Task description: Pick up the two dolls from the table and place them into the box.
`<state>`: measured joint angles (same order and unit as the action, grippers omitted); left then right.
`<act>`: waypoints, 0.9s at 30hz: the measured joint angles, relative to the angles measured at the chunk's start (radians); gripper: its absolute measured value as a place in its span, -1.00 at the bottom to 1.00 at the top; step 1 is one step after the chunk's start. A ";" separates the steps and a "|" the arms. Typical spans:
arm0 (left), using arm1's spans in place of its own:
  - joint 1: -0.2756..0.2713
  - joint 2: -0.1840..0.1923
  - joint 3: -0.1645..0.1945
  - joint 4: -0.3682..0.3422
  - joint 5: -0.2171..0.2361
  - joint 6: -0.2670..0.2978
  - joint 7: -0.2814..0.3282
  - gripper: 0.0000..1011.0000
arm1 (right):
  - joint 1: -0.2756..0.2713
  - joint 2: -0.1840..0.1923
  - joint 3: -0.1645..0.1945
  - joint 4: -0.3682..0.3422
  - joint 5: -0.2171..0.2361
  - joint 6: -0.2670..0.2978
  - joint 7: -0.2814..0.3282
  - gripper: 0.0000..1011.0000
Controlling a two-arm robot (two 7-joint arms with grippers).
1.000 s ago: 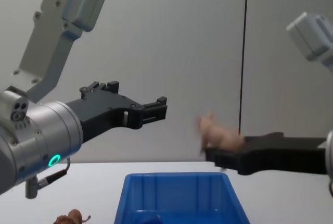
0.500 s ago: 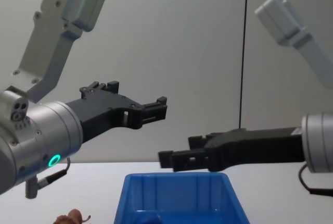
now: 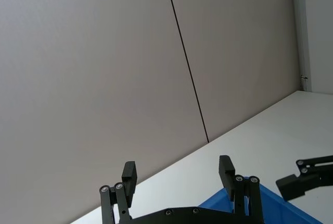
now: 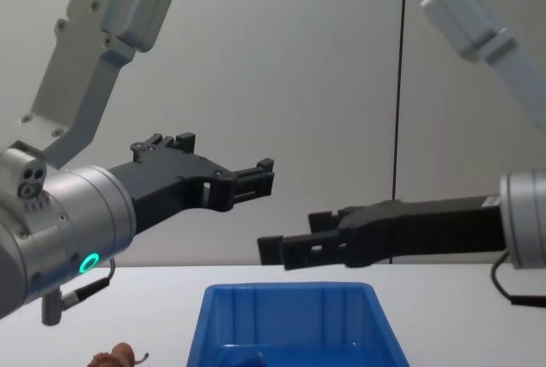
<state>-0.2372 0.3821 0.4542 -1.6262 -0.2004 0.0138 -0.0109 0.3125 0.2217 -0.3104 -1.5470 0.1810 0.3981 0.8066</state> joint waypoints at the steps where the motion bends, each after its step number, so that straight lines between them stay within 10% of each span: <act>1: 0.000 0.000 0.000 0.000 0.000 0.000 0.000 0.98 | -0.001 0.002 0.002 -0.002 0.002 -0.002 -0.003 0.98; 27: 0.001 0.001 -0.001 -0.001 -0.001 0.001 0.000 0.98 | -0.136 0.121 0.087 -0.111 0.093 -0.120 -0.311 0.98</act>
<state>-0.2358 0.3827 0.4537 -1.6270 -0.2018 0.0149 -0.0111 0.1769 0.3423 -0.2237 -1.6583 0.2742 0.2784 0.4959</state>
